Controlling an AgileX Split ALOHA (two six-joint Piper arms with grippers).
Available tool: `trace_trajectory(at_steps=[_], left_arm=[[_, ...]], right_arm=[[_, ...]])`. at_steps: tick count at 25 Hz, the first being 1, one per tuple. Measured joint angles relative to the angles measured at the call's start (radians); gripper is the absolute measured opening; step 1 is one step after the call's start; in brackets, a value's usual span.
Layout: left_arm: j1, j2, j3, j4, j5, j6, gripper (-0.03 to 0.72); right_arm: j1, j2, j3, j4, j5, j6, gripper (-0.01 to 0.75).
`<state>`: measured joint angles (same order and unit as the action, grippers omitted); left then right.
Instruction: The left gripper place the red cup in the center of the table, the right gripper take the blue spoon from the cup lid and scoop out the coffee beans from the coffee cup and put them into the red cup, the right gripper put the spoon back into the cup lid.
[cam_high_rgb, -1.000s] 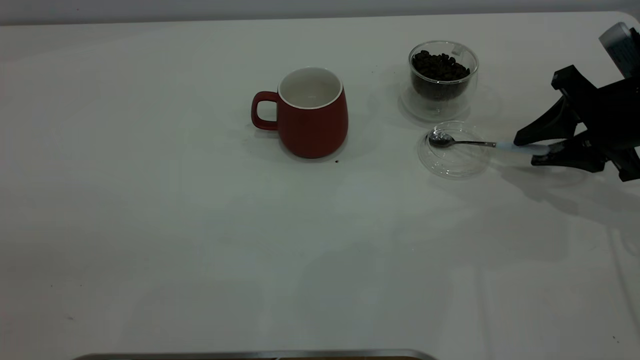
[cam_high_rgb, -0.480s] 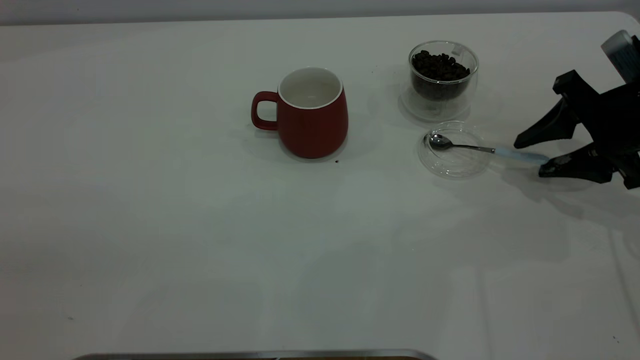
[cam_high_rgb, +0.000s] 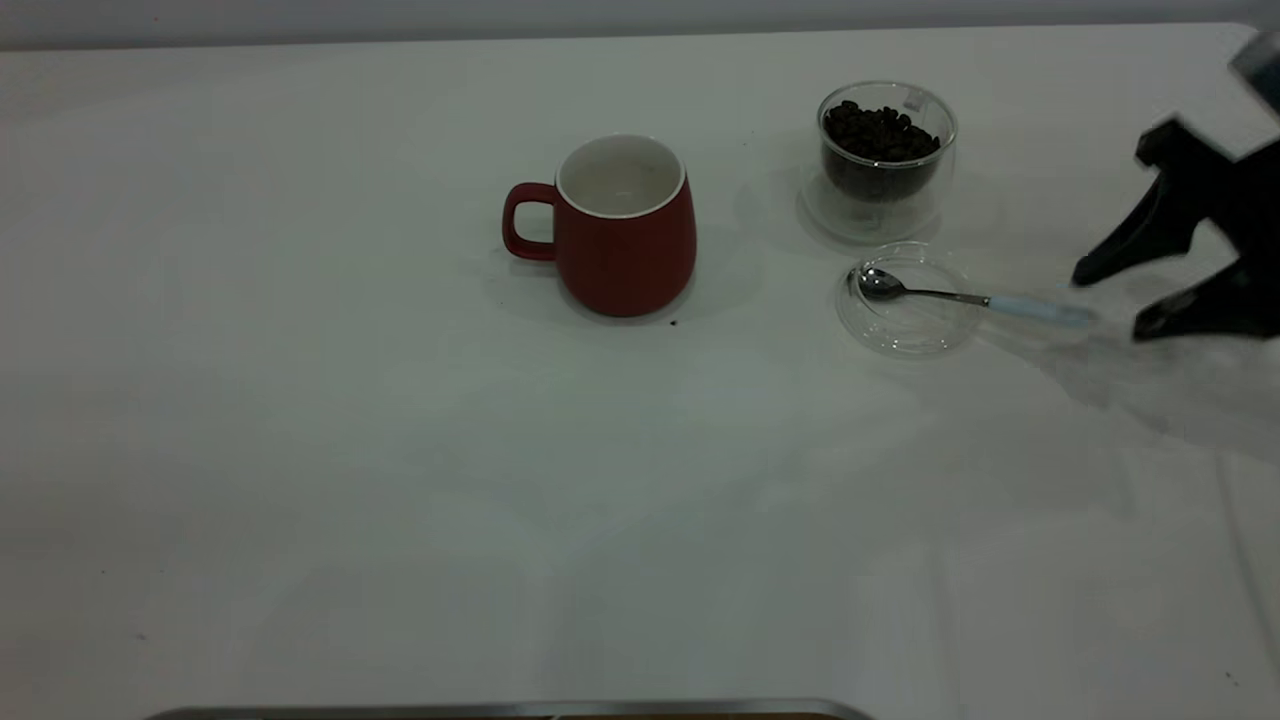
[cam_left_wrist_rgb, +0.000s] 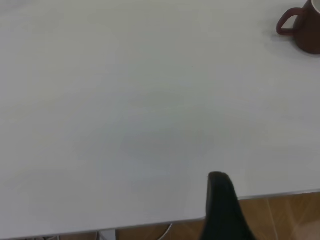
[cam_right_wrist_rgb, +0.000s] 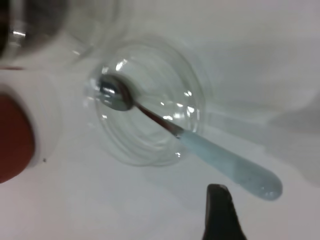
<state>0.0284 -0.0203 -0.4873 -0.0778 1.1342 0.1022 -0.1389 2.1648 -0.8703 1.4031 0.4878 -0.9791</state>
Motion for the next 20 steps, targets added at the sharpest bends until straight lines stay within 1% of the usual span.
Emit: trace_trajectory(at_steps=[4,6,8,10,15,20], left_arm=[[0.0,0.0,0.0,0.0,0.0,0.0,0.533],[0.0,0.0,0.0,0.0,0.0,0.0,0.533],[0.0,0.0,0.0,0.0,0.0,0.0,0.533],[0.0,0.0,0.0,0.0,0.0,0.0,0.533],[0.0,0.0,0.0,0.0,0.0,0.0,0.533],[0.0,0.0,0.0,0.0,0.0,0.0,0.533]], right_arm=[[0.0,-0.115,0.013,-0.21,-0.004,0.189,0.517],[0.0,-0.176,0.024,-0.335,0.015,0.285,0.517],[0.0,-0.232,0.03,-0.466,0.062,0.375,0.517],[0.0,-0.3,0.032,-0.555,0.119,0.428,0.517],[0.0,-0.499,0.034,-0.647,0.263,0.471,0.517],[0.0,-0.714,0.034,-0.691,0.345,0.465,0.517]])
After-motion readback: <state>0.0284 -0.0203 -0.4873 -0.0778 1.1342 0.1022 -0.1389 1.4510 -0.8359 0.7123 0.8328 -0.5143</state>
